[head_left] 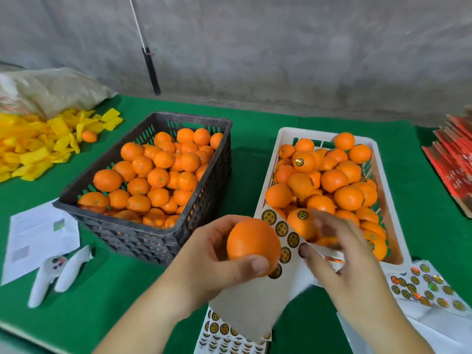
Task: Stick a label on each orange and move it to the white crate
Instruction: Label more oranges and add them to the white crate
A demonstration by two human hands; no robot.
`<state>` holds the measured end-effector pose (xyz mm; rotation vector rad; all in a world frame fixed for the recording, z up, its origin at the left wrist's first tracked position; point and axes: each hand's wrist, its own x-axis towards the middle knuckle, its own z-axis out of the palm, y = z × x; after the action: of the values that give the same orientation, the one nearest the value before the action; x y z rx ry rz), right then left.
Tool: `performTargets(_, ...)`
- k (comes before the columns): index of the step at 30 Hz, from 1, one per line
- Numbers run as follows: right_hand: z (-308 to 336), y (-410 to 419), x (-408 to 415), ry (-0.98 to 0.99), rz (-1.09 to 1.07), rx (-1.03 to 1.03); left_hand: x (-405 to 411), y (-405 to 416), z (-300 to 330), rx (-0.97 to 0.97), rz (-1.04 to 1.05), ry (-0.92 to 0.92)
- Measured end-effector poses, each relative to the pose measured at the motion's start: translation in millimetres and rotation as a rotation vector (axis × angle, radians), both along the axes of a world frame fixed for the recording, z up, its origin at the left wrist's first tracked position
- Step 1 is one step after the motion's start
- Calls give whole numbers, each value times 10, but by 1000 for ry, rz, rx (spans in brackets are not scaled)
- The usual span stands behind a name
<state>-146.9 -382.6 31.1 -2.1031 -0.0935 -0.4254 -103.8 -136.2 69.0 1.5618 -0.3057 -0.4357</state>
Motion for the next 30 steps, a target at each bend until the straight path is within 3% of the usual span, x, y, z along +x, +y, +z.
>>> performTargets(2, 49, 47, -21, -253, -126, -313, -79, -17, 23, 28, -44, -63)
performTargets(5, 187, 151, 6, -403, 46, -460, -147, 12, 48, 79, -135, -159)
performTargets(13, 367, 121, 33, -246, 190, -304, -215, 79, 52, 204, -240, -314)
performTargets(17, 398, 98, 23, -91, 277, -26, -216, 83, 64, 276, -266, -388)
performTargets(21, 393, 143, -62, -231, 23, 184, -237, 77, 29, 337, -228, -440)
performTargets(23, 409, 168, -130, -373, -99, 58, -240, 64, 8, 297, -180, -368)
performTargets(25, 368, 245, -191, -448, -14, -171, -239, 31, -14, 204, -129, -302)
performTargets(30, 209, 216, -267, -228, 228, -287, -225, -57, -70, 99, -22, -206)
